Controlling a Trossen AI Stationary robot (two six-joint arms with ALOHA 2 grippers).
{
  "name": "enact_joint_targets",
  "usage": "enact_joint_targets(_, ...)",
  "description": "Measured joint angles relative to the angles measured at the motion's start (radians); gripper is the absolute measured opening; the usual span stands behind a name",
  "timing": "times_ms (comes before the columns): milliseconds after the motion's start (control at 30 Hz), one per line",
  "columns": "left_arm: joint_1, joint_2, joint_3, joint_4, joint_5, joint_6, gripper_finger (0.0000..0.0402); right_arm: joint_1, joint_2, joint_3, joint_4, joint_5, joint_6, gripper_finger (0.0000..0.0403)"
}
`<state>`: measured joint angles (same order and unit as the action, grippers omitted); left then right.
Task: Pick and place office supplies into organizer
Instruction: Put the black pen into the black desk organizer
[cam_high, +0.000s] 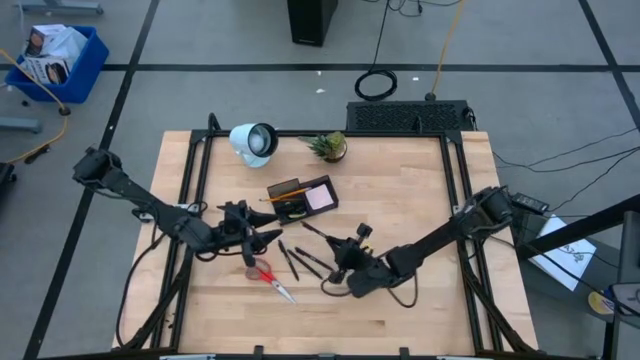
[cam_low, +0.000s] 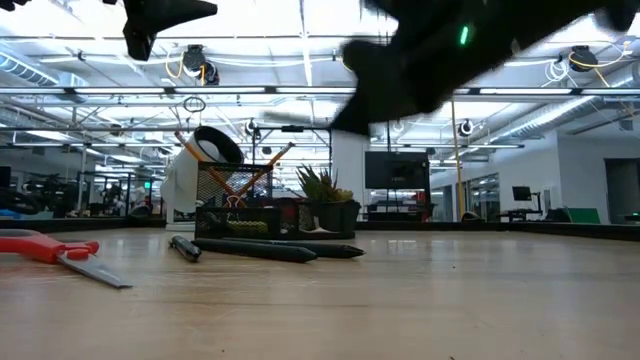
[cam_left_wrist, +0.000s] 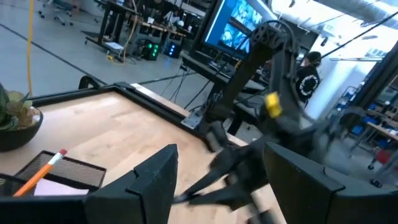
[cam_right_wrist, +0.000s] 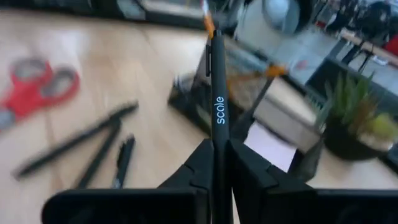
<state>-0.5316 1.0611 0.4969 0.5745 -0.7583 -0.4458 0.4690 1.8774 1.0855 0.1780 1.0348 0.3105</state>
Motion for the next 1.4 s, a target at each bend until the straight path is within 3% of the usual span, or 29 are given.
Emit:
enact_joint_targets(300,0.029,0.053,0.000,0.056,0.012,-0.048,0.0241,0.031,-0.063,0.002,0.319,-0.029,-0.247,0.0026)
enact_joint_targets(533,0.029,0.176,0.000,0.239,0.037,-0.023,0.0241,0.014,-0.063,0.003,0.332,-0.072,-0.252,0.0032)
enact_joint_targets(667,0.034,0.179,0.000,0.237,0.041,-0.037,0.0241,0.015,-0.063,0.003,0.343,-0.124,-0.252,0.0028)
enact_joint_targets(1000,0.034,0.224,0.000,0.271,0.048,-0.064,0.0241,-0.002,-0.063,0.003,0.424,-0.125,-0.317,0.0031)
enact_joint_targets(1167,0.036,0.238,0.000,0.308,0.054,-0.060,0.0240,-0.032,-0.063,0.003,0.417,-0.212,-0.293,0.0025)
enact_joint_targets(1400,0.036,0.237,0.000,0.313,0.076,-0.064,0.0184,-0.050,-0.059,0.003,0.428,-0.228,-0.300,0.0030)
